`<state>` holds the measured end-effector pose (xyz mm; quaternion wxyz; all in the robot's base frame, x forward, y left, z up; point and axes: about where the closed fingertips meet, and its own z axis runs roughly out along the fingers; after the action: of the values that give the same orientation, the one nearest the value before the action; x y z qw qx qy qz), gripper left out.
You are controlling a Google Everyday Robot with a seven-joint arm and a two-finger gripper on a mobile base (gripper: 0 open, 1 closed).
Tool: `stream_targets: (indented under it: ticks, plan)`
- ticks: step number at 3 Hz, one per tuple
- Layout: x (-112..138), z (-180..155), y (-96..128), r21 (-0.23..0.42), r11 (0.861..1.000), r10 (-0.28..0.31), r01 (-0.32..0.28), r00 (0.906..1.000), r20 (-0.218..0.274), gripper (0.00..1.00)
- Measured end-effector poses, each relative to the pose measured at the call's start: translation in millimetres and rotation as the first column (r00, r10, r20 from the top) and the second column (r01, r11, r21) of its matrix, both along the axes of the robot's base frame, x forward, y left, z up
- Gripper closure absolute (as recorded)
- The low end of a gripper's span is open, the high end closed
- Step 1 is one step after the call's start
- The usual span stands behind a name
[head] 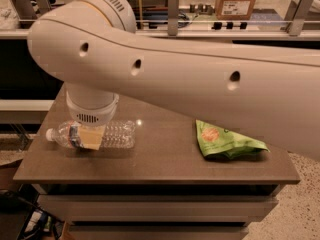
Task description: Place water bottle upright
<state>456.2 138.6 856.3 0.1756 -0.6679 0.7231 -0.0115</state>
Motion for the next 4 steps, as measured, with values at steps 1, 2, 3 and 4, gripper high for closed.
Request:
stream_targets:
  ticks: [1, 2, 3, 4]
  plan:
    - [5.5, 3.2, -12.1, 0.042, 0.999, -0.005, 0.004, 0.9997, 0.025, 1.0]
    - [20.5, 7.2, -31.2, 0.12, 0.993, -0.008, -0.002, 0.9963, 0.085, 1.0]
    - [37.5, 15.6, -45.5, 0.2, 0.98, -0.017, -0.015, 0.9871, 0.159, 1.0]
    - [51.8, 37.0, -60.9, 0.268, 0.962, -0.019, -0.045, 0.9722, 0.233, 1.0]
